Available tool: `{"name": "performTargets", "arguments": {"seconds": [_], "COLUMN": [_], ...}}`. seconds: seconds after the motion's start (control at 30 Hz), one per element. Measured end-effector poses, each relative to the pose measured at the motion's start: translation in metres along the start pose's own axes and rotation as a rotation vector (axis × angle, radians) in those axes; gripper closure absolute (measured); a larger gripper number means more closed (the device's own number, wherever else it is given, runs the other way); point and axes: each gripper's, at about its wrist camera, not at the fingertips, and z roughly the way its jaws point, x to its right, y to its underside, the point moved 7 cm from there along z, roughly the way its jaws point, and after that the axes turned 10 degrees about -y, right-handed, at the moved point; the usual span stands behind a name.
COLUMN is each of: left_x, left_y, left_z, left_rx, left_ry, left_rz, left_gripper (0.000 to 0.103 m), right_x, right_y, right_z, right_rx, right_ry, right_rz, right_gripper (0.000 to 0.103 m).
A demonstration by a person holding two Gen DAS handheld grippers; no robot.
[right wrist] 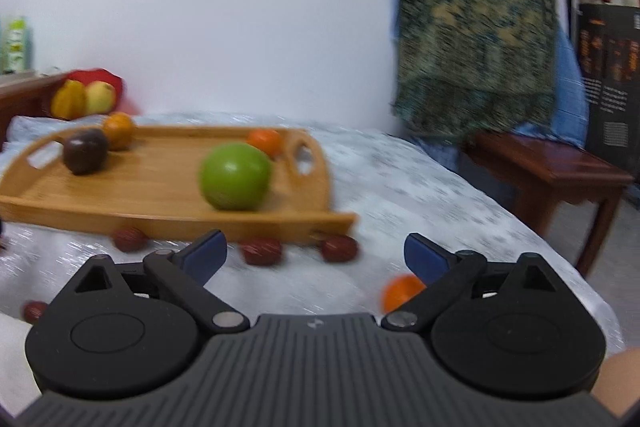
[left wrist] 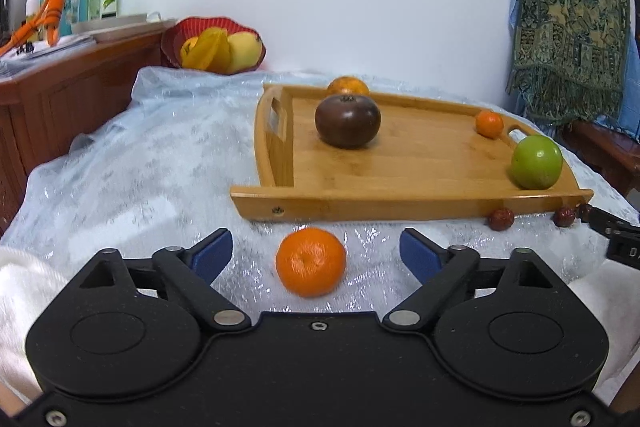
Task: Organize fruits
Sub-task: 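Withdraw both grippers from the tray toward the mandarins on the cloth, then grasp a mandarin with the left gripper while the right grasps another mandarin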
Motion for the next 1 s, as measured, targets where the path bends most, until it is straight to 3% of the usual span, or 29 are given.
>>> {"name": "performTargets", "arguments": {"seconds": [0.2, 0.27, 0.33, 0.4, 0.47, 0.73, 0.8, 0.83, 1.0], "left_x": [0.0, 0.002, 0.004, 0.005, 0.007, 0.01, 0.011, 0.01, 0.009], "left_y": [0.0, 0.0, 0.002, 0.003, 0.005, 0.008, 0.008, 0.007, -0.002], "left_z": [0.003, 0.005, 0.007, 0.009, 0.011, 0.018, 0.018, 0.019, 0.012], "left_rx": [0.001, -0.007, -0.021, -0.035, -0.043, -0.051, -0.048, -0.043, -0.025], "left_ry": [-0.012, -0.005, 0.006, 0.009, 0.007, -0.012, -0.022, -0.04, -0.048], "left_rz": [-0.003, 0.004, 0.005, 0.001, 0.002, 0.016, 0.021, 0.025, 0.014], "left_gripper": [0.026, 0.038, 0.044, 0.048, 0.049, 0.05, 0.055, 0.068, 0.068], "right_x": [0.027, 0.032, 0.037, 0.041, 0.044, 0.047, 0.046, 0.046, 0.041], "right_y": [0.007, 0.01, 0.013, 0.017, 0.018, 0.021, 0.021, 0.021, 0.018], "right_z": [-0.002, 0.0, 0.003, 0.005, 0.007, 0.015, 0.015, 0.016, 0.013], "right_rx": [-0.032, -0.048, -0.069, -0.097, -0.111, -0.149, -0.152, -0.15, -0.132], "right_ry": [0.057, 0.067, 0.082, 0.102, 0.108, 0.09, 0.09, 0.092, 0.083], "right_rz": [0.043, 0.052, 0.059, 0.068, 0.085, 0.118, 0.118, 0.115, 0.094], "right_gripper": [0.015, 0.019, 0.028, 0.047, 0.051, 0.055, 0.061, 0.063, 0.064]}}
